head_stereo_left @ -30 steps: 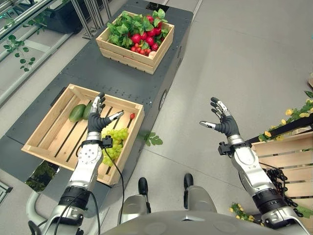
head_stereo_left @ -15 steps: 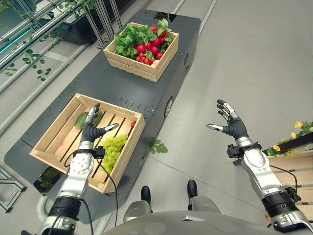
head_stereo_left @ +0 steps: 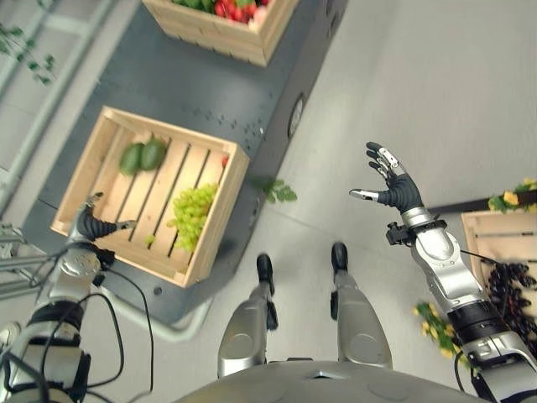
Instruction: Pick up the fruits from the basket on one side to the basket on the other side
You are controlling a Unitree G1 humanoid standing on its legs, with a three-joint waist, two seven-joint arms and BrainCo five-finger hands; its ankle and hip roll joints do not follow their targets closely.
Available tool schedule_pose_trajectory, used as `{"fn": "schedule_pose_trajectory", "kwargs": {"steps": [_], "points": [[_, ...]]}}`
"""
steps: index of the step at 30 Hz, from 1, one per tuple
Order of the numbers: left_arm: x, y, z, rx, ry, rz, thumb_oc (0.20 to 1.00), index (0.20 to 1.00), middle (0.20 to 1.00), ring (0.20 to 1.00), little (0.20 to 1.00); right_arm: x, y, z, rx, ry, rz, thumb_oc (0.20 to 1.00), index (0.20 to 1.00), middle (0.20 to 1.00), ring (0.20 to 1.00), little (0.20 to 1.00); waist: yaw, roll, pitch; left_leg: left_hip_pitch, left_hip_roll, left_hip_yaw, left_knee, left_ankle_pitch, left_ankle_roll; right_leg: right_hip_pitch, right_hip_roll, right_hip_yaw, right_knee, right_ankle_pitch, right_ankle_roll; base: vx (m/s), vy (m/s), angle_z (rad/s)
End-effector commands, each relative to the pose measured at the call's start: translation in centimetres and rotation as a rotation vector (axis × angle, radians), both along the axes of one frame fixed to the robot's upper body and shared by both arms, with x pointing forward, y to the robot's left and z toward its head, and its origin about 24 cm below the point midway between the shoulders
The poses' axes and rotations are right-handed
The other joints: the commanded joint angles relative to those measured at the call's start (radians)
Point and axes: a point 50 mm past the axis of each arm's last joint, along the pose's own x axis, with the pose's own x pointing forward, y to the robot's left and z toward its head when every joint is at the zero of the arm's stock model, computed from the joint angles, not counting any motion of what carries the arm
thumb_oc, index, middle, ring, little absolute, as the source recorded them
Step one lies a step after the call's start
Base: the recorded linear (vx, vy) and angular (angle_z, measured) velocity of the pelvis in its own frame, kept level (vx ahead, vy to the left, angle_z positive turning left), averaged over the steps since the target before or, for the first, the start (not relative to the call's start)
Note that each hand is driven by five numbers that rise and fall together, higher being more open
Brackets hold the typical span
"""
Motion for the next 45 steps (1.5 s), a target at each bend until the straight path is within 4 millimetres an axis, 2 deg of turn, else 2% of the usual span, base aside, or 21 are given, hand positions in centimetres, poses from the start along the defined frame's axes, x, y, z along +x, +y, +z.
{"fn": "schedule_pose_trajectory", "kwargs": {"steps": [1, 7, 9, 10, 11, 13, 15, 16, 18, 19, 20, 22, 23, 25, 29, 32, 33, 34, 36, 40, 45], "points": [[1.7, 2.5, 5.7, 0.055, -0.142, 0.062, 1.000, 1.000, 1.000, 1.000, 1.000, -0.2, 2.1, 3.0, 0.069, -0.174, 0.079, 1.000, 1.000, 1.000, 1.000, 1.000, -0.023, -0.080, 0.030, -0.011, -0.003, 0.035, 0.124, -0.070, -0.030, 0.016, -0.023, 0.029, 0.076, -0.046, 0.093, -0.06, 0.008, -0.01], [2.7, 1.5, 7.5, -0.018, -0.312, 0.052, 1.000, 1.000, 1.000, 1.000, 1.000, -0.4, 2.5, 3.0, 0.041, -0.189, 0.086, 1.000, 1.000, 1.000, 1.000, 1.000, -0.020, -0.113, 0.057, -0.042, 0.002, 0.039, 0.149, -0.077, -0.027, -0.007, -0.017, 0.040, 0.077, -0.033, 0.098, -0.02, -0.003, -0.07], [3.8, -1.9, 9.7, -0.037, -0.517, -0.078, 1.000, 1.000, 1.000, 1.000, 1.000, -0.5, 2.9, 3.4, 0.003, -0.214, 0.096, 1.000, 1.000, 1.000, 1.000, 1.000, 0.002, -0.129, 0.060, -0.043, 0.004, 0.025, 0.146, -0.076, -0.029, 0.003, -0.021, 0.029, 0.069, -0.037, 0.095, 0.03, -0.047, -0.01], [3.6, -1.9, 9.5, -0.038, -0.515, -0.074, 1.000, 1.000, 1.000, 1.000, 1.000, -0.5, 3.0, 3.3, 0.001, -0.212, 0.099, 1.000, 1.000, 1.000, 1.000, 1.000, -0.002, -0.128, 0.059, -0.042, 0.004, 0.024, 0.146, -0.076, -0.029, 0.005, -0.021, 0.027, 0.069, -0.038, 0.095, 0.01, -0.072, 0.16], [3.6, -3.9, 10.0, -0.073, -0.613, -0.141, 1.000, 1.000, 1.000, 1.000, 1.000, -0.2, 3.3, 3.9, 0.001, -0.242, 0.097, 1.000, 1.000, 1.000, 1.000, 1.000, 0.019, -0.142, 0.057, -0.044, 0.008, 0.011, 0.143, -0.073, -0.030, 0.010, -0.025, 0.017, 0.070, -0.043, 0.091, 0.01, -0.049, 0.18], [3.6, -4.7, 10.0, -0.110, -0.653, -0.155, 1.000, 1.000, 1.000, 1.000, 1.000, 0.1, 3.6, 4.2, 0.003, -0.252, 0.100, 1.000, 1.000, 1.000, 1.000, 1.000, 0.023, -0.147, 0.056, -0.046, 0.010, 0.001, 0.140, -0.072, -0.031, 0.011, -0.026, 0.007, 0.075, -0.049, 0.088, 0.01, -0.080, 0.23], [4.1, -6.8, 10.2, -0.187, -0.735, -0.200, 1.000, 1.000, 1.000, 1.000, 1.000, 0.8, 4.6, 5.1, -0.009, -0.293, 0.108, 1.000, 1.000, 1.000, 1.000, 1.000, 0.039, -0.158, 0.058, -0.054, 0.017, -0.022, 0.141, -0.068, -0.037, 0.009, -0.030, -0.021, 0.104, -0.062, 0.084, 0.01, -0.167, 0.41], [4.9, -8.8, 10.3, -0.249, -0.794, -0.227, 1.000, 1.000, 1.000, 1.000, 1.000, 1.3, 5.8, 5.8, -0.002, -0.324, 0.128, 1.000, 1.000, 1.000, 1.000, 1.000, 0.051, -0.171, 0.061, -0.066, 0.023, -0.037, 0.163, -0.077, -0.048, 0.023, -0.034, -0.050, 0.116, -0.081, 0.075, -0.01, -0.227, 0.46], [5.4, -11.3, 11.0, -0.278, -0.862, -0.278, 1.000, 1.000, 1.000, 1.000, 1.000, 1.6, 6.1, 6.3, -0.008, -0.342, 0.130, 1.000, 1.000, 1.000, 1.000, 1.000, 0.064, -0.185, 0.071, -0.111, 0.020, -0.026, 0.226, -0.080, -0.055, 0.046, -0.055, -0.093, 0.102, -0.080, 0.074, -0.03, -0.176, 0.63], [5.4, -11.4, 11.0, -0.278, -0.864, -0.278, 1.000, 1.000, 1.000, 1.000, 1.000, 1.7, 6.1, 6.4, -0.009, -0.344, 0.129, 1.000, 1.000, 1.000, 1.000, 1.000, 0.061, -0.184, 0.069, -0.119, 0.018, -0.030, 0.227, -0.073, -0.054, 0.043, -0.056, -0.096, 0.098, -0.072, 0.073, -0.03, -0.105, 0.66], [5.9, -12.8, 11.1, -0.320, -0.879, -0.306, 1.000, 1.000, 1.000, 1.000, 1.000, 1.9, 6.0, 6.5, -0.023, -0.349, 0.109, 1.000, 1.000, 1.000, 1.000, 1.000, 0.063, -0.187, 0.075, -0.143, 0.013, 0.020, 0.262, -0.074, -0.053, 0.060, -0.069, -0.122, 0.090, -0.080, 0.071, -0.05, -0.048, 0.73], [6.2, -14.9, 11.3, -0.360, -0.894, -0.359, 1.000, 1.000, 1.000, 1.000, 1.000, 2.0, 5.5, 7.3, -0.067, -0.385, 0.076, 1.000, 1.000, 1.000, 1.000, 1.000, 0.042, -0.174, 0.071, -0.150, 0.045, 0.205, 0.270, -0.063, -0.029, 0.063, -0.083, -0.175, 0.117, -0.094, 0.073, 0.01, 0.117, 1.04], [6.1, -15.2, 11.2, -0.365, -0.903, -0.368, 1.000, 1.000, 1.000, 1.000, 1.000, 2.3, 6.5, 8.0, -0.082, -0.413, 0.098, 1.000, 1.000, 1.000, 1.000, 1.000, 0.059, -0.159, 0.073, -0.128, 0.018, 0.132, 0.248, -0.093, 0.000, 0.016, -0.072, -0.157, 0.218, -0.117, 0.076, 0.04, 0.252, 1.02], [6.3, -15.5, 12.0, -0.358, -0.925, -0.380, 1.000, 1.000, 1.000, 1.000, 1.000, 2.3, 6.5, 8.3, -0.057, -0.429, 0.092, 1.000, 1.000, 1.000, 1.000, 1.000, 0.061, -0.159, 0.079, -0.136, 0.014, 0.118, 0.243, -0.081, 0.010, -0.015, -0.076, -0.150, 0.285, -0.114, 0.085, 0.04, 0.116, 0.50], [6.7, -15.3, 12.6, -0.301, -0.909, -0.391, 1.000, 1.000, 1.000, 1.000, 1.000, 2.2, 7.0, 8.3, -0.012, -0.427, 0.095, 1.000, 1.000, 1.000, 1.000, 1.000, 0.041, -0.151, 0.095, -0.150, 0.028, 0.138, 0.296, -0.130, 0.047, -0.154, -0.094, -0.102, 0.510, -0.108, 0.131, 0.05, 0.138, 0.48], [7.1, -15.6, 13.3, -0.269, -0.910, -0.408, 1.000, 1.000, 1.000, 1.000, 1.000, 2.1, 7.0, 8.4, -0.011, -0.433, 0.092, 1.000, 1.000, 1.000, 1.000, 1.000, 0.021, -0.150, 0.095, -0.132, -0.003, 0.113, 0.250, -0.120, 0.036, -0.176, -0.068, -0.059, 0.338, -0.089, 0.108, 0.07, -0.035, 0.09], [7.5, -15.7, 13.5, -0.249, -0.896, -0.415, 1.000, 1.000, 1.000, 1.000, 1.000, 2.1, 6.7, 8.4, -0.010, -0.435, 0.081, 1.000, 1.000, 1.000, 1.000, 1.000, -0.001, -0.149, 0.095, -0.115, -0.028, 0.088, 0.217, -0.127, 0.031, -0.197, -0.054, -0.010, 0.229, -0.069, 0.104, 0.14, -0.125, 0.10], [7.7, -15.6, 13.7, -0.236, -0.883, -0.428, 1.000, 1.000, 1.000, 1.000, 1.000, 2.0, 6.5, 8.4, -0.003, -0.434, 0.075, 1.000, 1.000, 1.000, 1.000, 1.000, -0.013, -0.150, 0.095, -0.114, -0.042, 0.069, 0.220, -0.126, 0.029, -0.181, -0.047, 0.027, 0.210, -0.057, 0.109, 0.13, -0.108, 0.33], [7.8, -15.2, 14.2, -0.209, -0.887, -0.427, 1.000, 1.000, 1.000, 1.000, 1.000, 1.8, 6.1, 8.0, 0.000, -0.421, 0.075, 1.000, 1.000, 1.000, 1.000, 1.000, -0.011, -0.157, 0.095, -0.129, -0.052, 0.059, 0.234, -0.124, 0.028, -0.145, -0.074, 0.014, 0.162, -0.028, 0.112, 0.03, -0.041, 0.58], [7.9, -13.9, 14.9, -0.123, -0.845, -0.439, 1.000, 1.000, 1.000, 1.000, 1.000, 1.6, 5.9, 7.9, 0.009, -0.417, 0.092, 1.000, 1.000, 1.000, 1.000, 1.000, -0.008, -0.152, 0.095, -0.142, -0.040, 0.077, 0.212, -0.100, 0.016, -0.131, -0.066, -0.002, 0.124, -0.003, 0.115, -0.03, -0.047, -0.04], [8.3, -11.8, 17.8, 0.101, -0.769, -0.482, 1.000, 1.000, 1.000, 1.000, 1.000, 0.9, 5.0, 7.1, 0.011, -0.385, 0.105, 1.000, 1.000, 1.000, 1.000, 1.000, -0.023, -0.147, 0.095, -0.157, -0.031, 0.087, 0.194, -0.088, 0.002, -0.131, -0.050, 0.005, 0.096, 0.001, 0.116, 0.01, -0.039, -0.09]]}}
